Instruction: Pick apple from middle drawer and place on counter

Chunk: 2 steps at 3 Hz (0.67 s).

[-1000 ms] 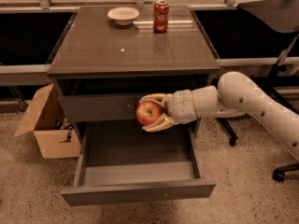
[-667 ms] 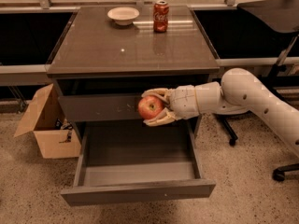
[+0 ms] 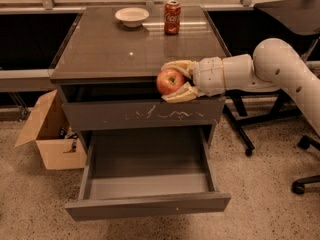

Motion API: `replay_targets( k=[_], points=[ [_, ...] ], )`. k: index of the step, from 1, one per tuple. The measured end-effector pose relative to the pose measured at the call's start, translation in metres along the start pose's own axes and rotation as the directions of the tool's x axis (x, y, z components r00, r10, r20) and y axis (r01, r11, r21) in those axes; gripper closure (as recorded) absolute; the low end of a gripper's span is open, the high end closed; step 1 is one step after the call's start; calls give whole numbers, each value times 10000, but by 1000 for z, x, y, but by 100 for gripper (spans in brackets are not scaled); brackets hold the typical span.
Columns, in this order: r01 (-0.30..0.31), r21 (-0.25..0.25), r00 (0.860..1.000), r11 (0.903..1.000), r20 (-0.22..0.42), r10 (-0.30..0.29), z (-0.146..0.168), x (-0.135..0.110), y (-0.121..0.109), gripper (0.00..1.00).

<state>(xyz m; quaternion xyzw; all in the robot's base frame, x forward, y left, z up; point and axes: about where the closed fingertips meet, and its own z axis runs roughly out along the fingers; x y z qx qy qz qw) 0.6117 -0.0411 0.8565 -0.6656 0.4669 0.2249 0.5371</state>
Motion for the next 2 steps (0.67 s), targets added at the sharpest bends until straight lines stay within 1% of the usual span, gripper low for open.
replay_targets(
  k=[2],
  points=[
    [-183,65,9998,9998,1,183,4,0,-7,100]
  ],
)
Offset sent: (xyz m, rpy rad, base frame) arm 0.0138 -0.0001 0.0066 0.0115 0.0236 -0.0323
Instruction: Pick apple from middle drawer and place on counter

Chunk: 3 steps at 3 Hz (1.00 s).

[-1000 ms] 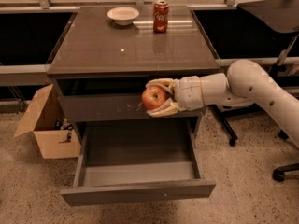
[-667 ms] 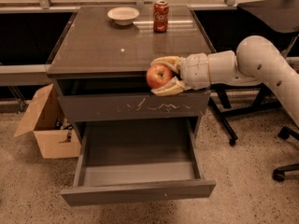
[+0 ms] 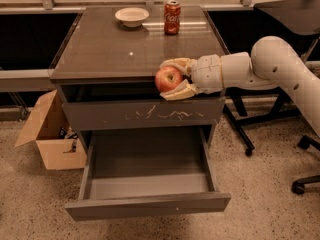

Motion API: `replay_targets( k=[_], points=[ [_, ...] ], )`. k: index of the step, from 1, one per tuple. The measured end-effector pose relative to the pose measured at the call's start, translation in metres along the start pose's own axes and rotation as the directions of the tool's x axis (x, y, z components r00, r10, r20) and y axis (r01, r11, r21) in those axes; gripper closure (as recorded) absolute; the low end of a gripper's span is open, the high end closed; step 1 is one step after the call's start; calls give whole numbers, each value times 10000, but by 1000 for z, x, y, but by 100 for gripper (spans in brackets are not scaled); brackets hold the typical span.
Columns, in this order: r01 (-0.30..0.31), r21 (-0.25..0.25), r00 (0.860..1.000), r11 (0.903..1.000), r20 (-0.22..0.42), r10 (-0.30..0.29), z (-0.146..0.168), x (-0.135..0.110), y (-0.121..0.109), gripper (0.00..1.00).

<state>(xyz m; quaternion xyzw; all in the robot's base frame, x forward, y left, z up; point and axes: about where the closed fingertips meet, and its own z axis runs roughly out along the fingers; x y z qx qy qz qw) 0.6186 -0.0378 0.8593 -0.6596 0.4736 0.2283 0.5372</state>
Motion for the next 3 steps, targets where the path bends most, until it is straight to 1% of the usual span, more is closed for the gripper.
replay_targets(
  k=[1,2,3],
  points=[
    [-229,-116,9997,9997,86,230,5,4,-17,100],
    [-124,-235,9998,9996,144,127,9,3,-42,100],
    [444,-112,9987,9990,247,-441,7,-14,-71,100]
  ],
)
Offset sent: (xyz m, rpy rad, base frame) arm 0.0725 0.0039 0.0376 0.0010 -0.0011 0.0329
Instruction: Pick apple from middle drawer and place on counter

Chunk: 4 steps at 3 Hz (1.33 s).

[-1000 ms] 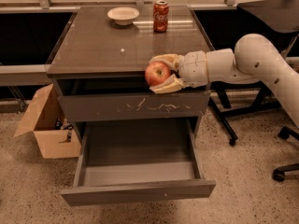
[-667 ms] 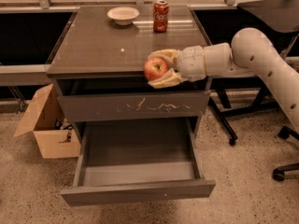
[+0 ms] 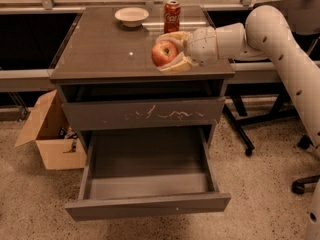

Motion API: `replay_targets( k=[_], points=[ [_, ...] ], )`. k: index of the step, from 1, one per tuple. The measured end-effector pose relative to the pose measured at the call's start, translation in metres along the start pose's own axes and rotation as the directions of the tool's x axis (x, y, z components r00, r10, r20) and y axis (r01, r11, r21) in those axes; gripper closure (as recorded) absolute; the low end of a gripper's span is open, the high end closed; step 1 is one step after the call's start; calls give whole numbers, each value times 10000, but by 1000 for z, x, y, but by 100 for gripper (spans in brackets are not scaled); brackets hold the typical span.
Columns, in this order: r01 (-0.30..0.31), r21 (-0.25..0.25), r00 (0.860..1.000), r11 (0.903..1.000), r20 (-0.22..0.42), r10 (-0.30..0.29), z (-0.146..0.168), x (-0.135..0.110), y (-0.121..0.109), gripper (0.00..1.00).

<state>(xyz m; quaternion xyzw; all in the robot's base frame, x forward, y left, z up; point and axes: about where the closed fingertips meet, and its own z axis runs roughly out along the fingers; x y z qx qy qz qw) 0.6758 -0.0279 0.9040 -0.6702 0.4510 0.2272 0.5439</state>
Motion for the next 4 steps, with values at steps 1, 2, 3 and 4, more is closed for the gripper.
replay_targets(
  k=[1,2,3,4],
  points=[
    [-6,20,10000,10000,9,6,1,1,-2,100],
    [-57,196,9999,9998,91,55,10,6,-23,100],
    [-367,389,9993,9986,95,364,22,16,-48,100],
    [-862,730,9963,9936,-10,865,40,24,-73,100]
  ],
)
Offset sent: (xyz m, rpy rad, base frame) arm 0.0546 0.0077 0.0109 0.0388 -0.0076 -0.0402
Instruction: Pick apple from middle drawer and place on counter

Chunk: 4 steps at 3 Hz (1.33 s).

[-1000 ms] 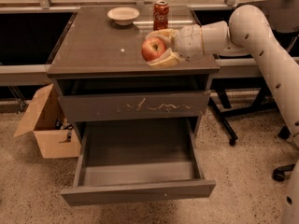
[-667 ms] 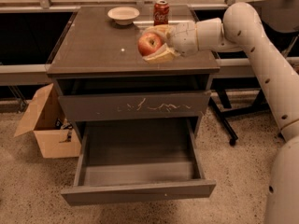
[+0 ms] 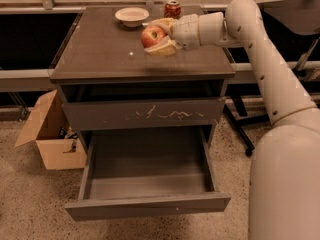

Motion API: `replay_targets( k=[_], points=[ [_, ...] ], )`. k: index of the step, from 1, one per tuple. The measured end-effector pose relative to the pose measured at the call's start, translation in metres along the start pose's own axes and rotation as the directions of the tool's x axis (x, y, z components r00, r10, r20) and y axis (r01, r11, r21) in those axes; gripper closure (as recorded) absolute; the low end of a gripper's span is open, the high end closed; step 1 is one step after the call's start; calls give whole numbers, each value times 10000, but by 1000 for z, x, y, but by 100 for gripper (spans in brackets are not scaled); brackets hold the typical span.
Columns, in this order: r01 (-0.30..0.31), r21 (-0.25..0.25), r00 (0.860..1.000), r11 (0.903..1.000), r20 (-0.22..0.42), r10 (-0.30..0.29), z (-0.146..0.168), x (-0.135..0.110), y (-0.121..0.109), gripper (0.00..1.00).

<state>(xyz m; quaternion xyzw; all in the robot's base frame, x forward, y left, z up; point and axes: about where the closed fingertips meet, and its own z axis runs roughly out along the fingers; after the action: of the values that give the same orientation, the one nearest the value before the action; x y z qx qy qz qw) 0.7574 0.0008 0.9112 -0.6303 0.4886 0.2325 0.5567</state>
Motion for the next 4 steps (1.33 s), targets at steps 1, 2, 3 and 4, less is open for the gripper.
replay_targets(
  k=[1,2,3,4],
  points=[
    [-607,427,9979,9972,-204,617,22,3,-21,100],
    [-1246,617,9890,9903,-718,1289,44,5,-32,100],
    [-1935,742,9695,9783,-1384,2022,61,12,-36,100],
    [-2449,646,9500,9674,-1835,2528,75,18,-34,100]
  ],
)
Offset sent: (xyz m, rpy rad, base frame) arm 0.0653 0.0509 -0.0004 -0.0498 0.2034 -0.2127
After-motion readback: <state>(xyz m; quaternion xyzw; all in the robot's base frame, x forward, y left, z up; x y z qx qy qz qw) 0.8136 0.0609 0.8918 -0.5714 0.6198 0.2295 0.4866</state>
